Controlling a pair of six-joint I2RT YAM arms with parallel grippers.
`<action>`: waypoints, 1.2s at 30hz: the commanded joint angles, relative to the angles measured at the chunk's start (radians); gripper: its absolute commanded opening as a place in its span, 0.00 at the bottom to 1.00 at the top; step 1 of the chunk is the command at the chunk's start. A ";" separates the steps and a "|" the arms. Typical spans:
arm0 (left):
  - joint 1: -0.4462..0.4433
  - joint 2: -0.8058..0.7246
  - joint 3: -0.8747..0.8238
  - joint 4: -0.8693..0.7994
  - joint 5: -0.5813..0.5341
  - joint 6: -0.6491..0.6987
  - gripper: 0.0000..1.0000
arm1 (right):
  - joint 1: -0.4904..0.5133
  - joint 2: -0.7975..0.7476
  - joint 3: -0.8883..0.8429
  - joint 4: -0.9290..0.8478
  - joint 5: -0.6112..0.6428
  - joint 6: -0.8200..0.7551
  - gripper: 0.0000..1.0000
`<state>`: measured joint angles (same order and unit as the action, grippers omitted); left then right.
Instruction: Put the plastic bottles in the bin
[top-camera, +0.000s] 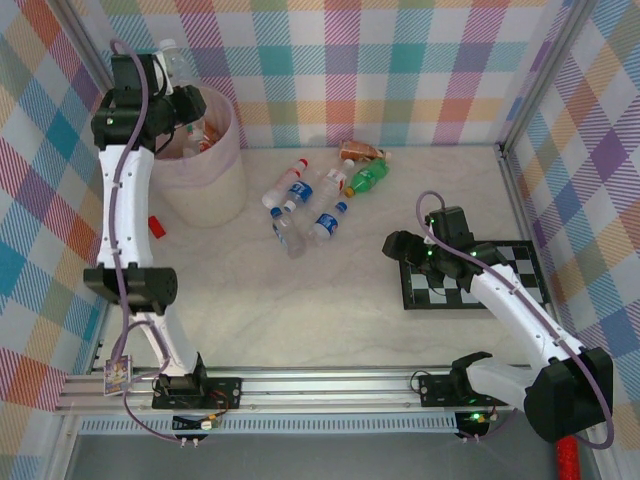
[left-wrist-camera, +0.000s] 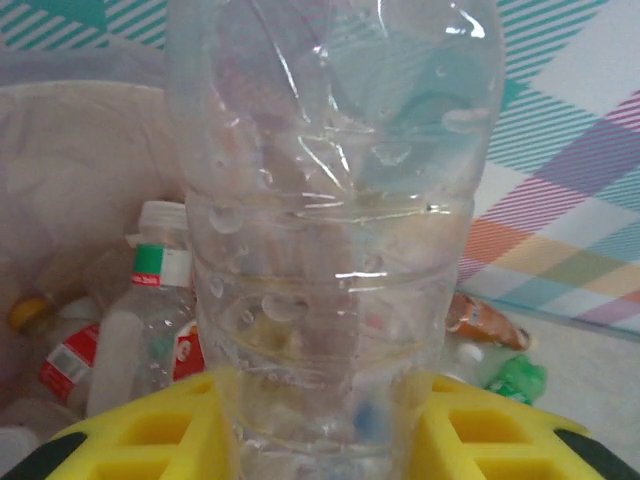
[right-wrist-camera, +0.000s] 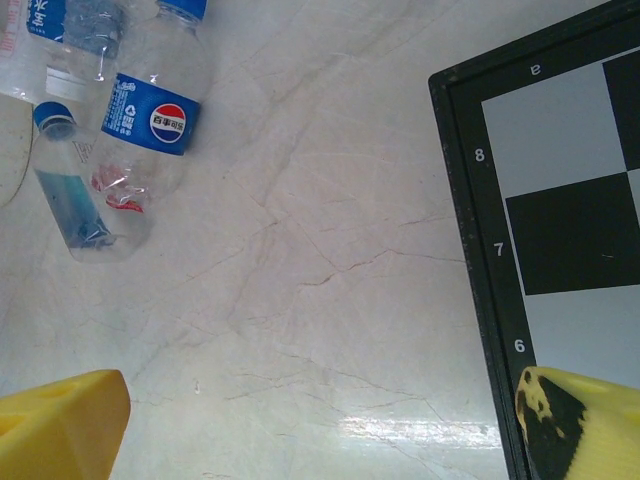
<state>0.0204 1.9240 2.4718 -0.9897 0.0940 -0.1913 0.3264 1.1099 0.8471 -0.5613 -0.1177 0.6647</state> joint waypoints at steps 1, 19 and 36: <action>0.021 0.107 0.121 -0.173 -0.055 0.071 0.39 | -0.006 -0.005 -0.012 0.010 -0.025 -0.032 0.99; 0.033 0.237 0.092 -0.274 -0.074 0.183 0.65 | -0.006 -0.005 -0.034 0.024 -0.034 -0.032 0.99; 0.033 0.065 0.039 -0.178 -0.154 0.191 0.90 | -0.007 0.019 -0.022 0.043 -0.050 -0.027 0.99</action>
<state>0.0483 2.1101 2.5336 -1.2171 -0.0227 -0.0101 0.3264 1.1145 0.8242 -0.5522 -0.1452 0.6464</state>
